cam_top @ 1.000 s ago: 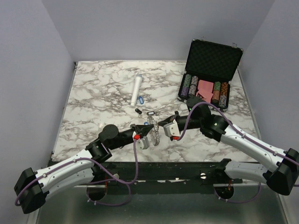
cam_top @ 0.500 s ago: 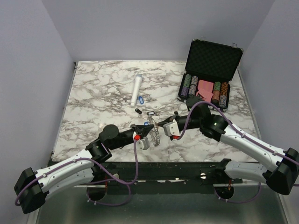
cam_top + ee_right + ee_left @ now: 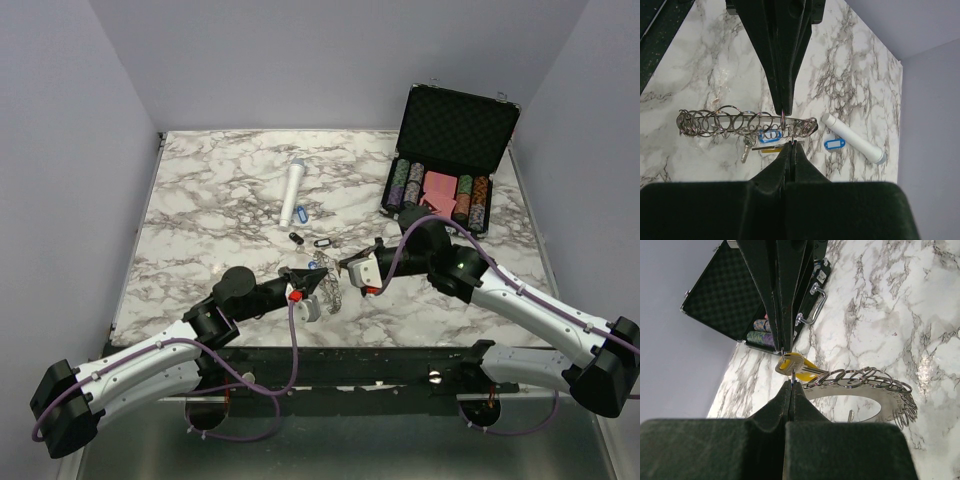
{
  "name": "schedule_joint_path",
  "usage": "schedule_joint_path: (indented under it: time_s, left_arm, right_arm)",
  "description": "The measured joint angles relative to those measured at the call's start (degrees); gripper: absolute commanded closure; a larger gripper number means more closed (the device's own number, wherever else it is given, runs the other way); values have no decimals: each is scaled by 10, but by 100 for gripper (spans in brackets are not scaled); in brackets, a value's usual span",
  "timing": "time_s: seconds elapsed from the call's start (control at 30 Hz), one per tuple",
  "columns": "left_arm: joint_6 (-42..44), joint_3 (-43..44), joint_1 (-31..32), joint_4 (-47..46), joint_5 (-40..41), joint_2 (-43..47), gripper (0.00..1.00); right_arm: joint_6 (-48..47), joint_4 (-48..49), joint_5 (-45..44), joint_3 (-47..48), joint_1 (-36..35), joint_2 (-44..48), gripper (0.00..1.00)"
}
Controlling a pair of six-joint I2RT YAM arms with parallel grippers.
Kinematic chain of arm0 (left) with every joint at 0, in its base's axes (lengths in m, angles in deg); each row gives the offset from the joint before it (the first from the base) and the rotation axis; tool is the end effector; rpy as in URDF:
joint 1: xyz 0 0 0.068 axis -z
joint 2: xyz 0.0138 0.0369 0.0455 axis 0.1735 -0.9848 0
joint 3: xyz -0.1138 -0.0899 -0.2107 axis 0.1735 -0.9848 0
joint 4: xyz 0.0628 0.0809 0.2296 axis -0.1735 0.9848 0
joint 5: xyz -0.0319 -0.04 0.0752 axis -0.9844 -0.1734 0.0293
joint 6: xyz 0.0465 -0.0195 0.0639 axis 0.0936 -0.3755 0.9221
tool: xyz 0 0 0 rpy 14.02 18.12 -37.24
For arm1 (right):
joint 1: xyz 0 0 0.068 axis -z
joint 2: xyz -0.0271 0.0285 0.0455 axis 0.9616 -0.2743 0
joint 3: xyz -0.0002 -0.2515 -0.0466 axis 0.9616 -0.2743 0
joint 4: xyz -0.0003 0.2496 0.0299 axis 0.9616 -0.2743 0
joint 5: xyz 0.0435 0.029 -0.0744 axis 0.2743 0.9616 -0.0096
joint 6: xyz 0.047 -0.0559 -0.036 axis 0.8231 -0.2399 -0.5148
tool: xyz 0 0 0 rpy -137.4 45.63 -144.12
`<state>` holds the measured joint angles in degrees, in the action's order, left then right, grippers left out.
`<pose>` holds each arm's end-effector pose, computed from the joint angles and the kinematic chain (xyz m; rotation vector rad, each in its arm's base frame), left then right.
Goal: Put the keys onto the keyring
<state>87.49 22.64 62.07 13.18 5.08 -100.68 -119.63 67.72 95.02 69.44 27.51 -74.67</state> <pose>0.1172 -0.1851 0.2442 1.3171 0.9711 -0.4332 0.1544 0.2235 0.2807 -1.8123 0.8234 0.4663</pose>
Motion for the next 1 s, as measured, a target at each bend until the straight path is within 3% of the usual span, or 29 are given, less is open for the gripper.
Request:
schedule_joint_path:
  time_s: [1.0]
  left_arm:
    - [0, 0, 0, -1, 0, 1, 100]
  right_arm:
    - [-6, -7, 12, 0, 0, -12, 100]
